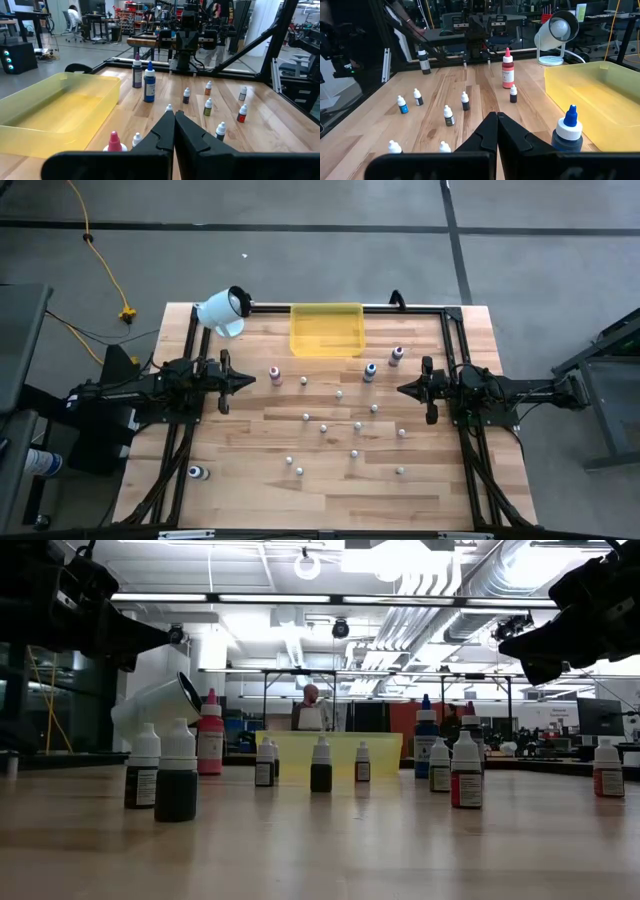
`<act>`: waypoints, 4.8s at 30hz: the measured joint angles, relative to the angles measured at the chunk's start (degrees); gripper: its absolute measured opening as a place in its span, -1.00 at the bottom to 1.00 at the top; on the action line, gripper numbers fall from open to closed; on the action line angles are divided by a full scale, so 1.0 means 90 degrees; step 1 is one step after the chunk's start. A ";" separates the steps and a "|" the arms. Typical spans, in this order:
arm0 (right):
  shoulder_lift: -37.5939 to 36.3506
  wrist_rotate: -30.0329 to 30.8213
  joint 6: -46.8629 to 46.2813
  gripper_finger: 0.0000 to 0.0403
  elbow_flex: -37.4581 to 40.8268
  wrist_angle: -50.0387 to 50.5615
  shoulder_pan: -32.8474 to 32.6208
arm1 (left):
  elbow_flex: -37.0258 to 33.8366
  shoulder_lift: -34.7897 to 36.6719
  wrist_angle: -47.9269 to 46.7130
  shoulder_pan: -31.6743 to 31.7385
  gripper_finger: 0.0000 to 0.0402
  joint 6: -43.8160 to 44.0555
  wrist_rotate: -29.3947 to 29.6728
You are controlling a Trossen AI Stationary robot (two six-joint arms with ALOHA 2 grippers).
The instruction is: Pick & Place food coloring
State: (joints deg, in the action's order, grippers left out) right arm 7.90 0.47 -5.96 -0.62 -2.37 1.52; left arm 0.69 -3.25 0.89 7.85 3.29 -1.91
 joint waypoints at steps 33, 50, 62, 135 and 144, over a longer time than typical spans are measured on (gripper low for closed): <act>0.0002 0.0000 0.0000 -1.00 0.0002 0.0000 -0.0002 | 0.0000 -0.0001 0.0000 -0.0002 -1.00 0.0000 0.0000; 0.0000 0.0000 0.0000 -1.00 0.0002 0.0000 -0.0002 | 0.0000 -0.0002 0.0000 0.0000 -1.00 0.0000 0.0000; 0.0000 0.0000 0.0000 -1.00 0.0000 0.0000 -0.0001 | 0.0000 -0.0001 0.0001 0.0000 -1.00 0.0000 0.0000; 0.0002 0.0000 0.0000 -1.00 0.0002 0.0001 -0.0001 | 0.8713 -0.4765 -0.9864 0.0000 -0.03 -0.1022 -0.2099; 0.0002 0.0000 0.0000 -1.00 0.0001 0.0000 -0.0002 | 0.8677 -0.4995 -1.0110 -0.0648 -0.16 -0.1536 -0.2856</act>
State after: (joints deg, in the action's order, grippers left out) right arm 7.92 0.47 -5.96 -0.61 -2.37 1.50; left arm 78.78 -48.20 -90.11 2.02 -10.53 -27.62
